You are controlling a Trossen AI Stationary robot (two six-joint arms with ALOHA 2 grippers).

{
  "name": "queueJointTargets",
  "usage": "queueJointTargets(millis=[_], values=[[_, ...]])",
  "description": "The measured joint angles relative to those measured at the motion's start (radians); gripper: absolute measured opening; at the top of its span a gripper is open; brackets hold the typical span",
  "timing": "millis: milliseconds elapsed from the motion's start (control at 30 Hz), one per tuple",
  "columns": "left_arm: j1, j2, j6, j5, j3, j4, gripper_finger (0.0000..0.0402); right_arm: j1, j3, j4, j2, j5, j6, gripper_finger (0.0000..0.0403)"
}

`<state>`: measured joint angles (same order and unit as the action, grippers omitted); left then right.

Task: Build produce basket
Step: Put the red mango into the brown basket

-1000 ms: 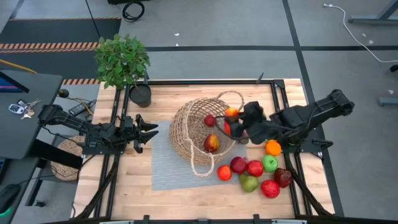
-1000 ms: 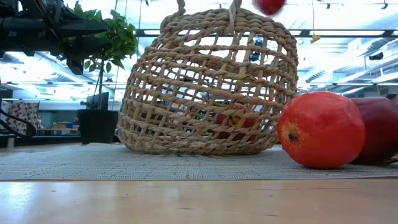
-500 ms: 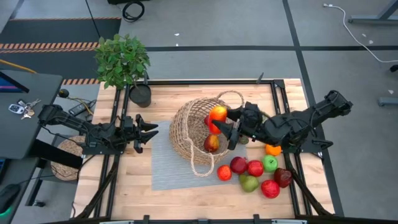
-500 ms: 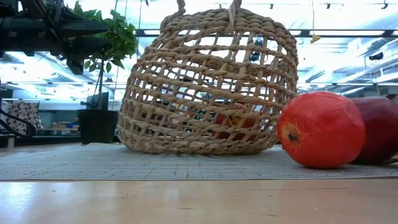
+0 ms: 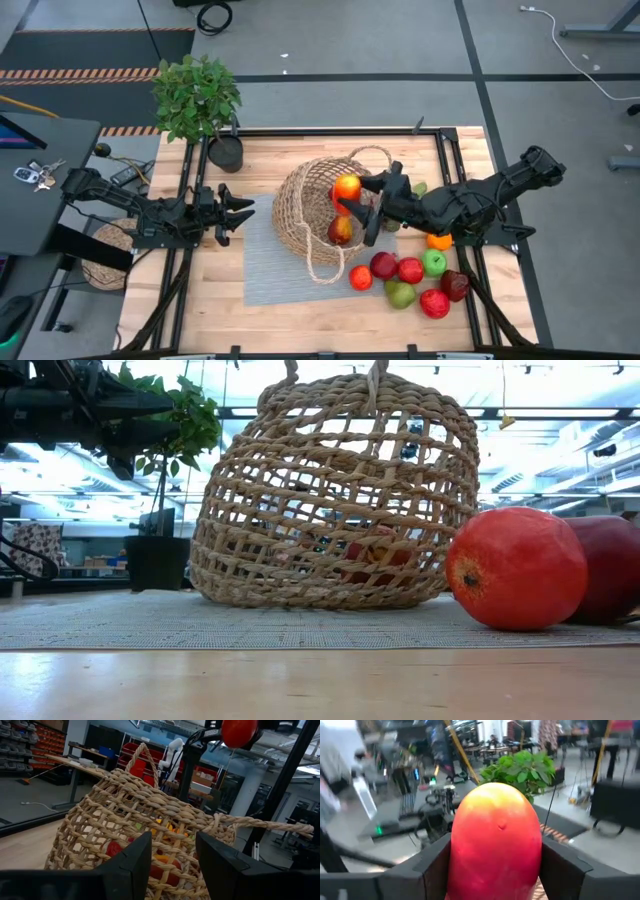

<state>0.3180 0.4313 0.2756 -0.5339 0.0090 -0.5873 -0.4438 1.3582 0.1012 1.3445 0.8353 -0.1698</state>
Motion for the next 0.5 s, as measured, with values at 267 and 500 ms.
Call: queueJointTargets(millis=[267, 500], values=[[0.0, 0.0, 0.0, 0.0, 0.0, 0.0, 0.016, 0.024, 0.0, 0.127, 0.0, -0.021, 0.525, 0.0255], [0.0, 0.0, 0.0, 0.0, 0.0, 0.0, 0.016, 0.065, 0.0, 0.15, 0.0, -0.02, 1.026, 0.0258]])
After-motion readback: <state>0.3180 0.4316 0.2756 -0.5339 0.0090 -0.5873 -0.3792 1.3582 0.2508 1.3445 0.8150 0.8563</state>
